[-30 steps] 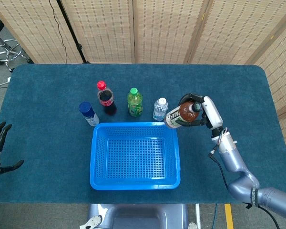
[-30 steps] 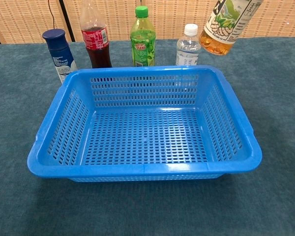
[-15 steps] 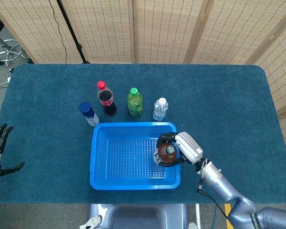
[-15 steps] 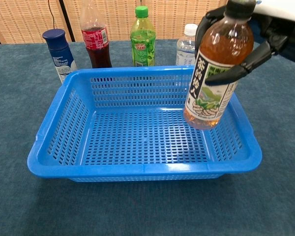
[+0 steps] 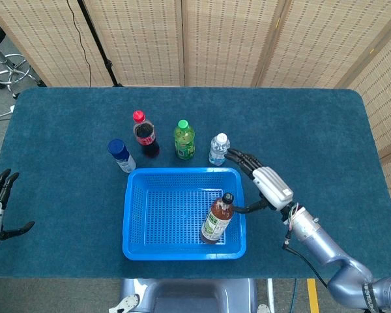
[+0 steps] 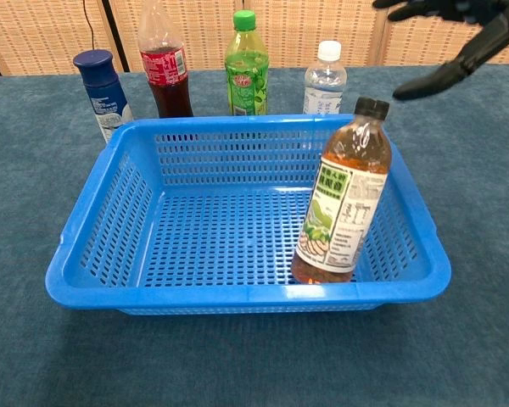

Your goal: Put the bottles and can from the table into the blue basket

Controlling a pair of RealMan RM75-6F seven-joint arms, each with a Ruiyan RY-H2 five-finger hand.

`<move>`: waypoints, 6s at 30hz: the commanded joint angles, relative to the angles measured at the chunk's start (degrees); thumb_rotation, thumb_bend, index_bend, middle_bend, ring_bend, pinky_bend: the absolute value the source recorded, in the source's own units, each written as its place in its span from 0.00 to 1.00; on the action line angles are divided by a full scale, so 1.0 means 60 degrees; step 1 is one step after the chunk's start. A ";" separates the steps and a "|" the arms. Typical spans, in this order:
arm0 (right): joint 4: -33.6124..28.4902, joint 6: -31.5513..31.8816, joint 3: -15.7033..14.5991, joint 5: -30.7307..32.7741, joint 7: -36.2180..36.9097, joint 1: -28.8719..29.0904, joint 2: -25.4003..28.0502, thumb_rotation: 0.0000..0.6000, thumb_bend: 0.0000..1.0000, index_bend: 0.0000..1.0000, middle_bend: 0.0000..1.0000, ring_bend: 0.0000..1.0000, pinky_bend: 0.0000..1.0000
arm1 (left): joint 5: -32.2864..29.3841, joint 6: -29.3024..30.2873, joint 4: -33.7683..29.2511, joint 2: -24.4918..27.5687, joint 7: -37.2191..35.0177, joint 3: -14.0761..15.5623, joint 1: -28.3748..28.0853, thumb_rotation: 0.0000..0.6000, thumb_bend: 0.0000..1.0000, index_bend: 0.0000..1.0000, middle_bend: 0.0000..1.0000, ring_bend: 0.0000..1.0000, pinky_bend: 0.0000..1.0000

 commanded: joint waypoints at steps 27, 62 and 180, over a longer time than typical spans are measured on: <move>0.7076 -0.3257 0.1161 0.1922 0.3100 0.2410 -0.4198 1.00 0.00 0.00 0.00 0.00 0.00 | -0.0415 -0.0090 0.0012 -0.0136 0.0390 -0.0124 -0.0066 1.00 0.06 0.00 0.00 0.00 0.00; 0.4356 -0.0248 0.2119 0.1494 0.1884 0.1656 -0.2992 1.00 0.06 0.62 0.80 0.70 0.70 | -0.0533 -0.0220 -0.0016 -0.0067 0.0112 -0.0145 -0.0110 1.00 0.06 0.00 0.00 0.00 0.00; 0.5618 -0.1366 0.3683 0.3186 0.1449 0.3447 -0.4866 1.00 0.15 0.63 0.77 0.72 0.79 | -0.1027 -0.0336 0.0160 -0.0057 -0.0181 -0.0373 -0.0109 1.00 0.06 0.00 0.00 0.00 0.00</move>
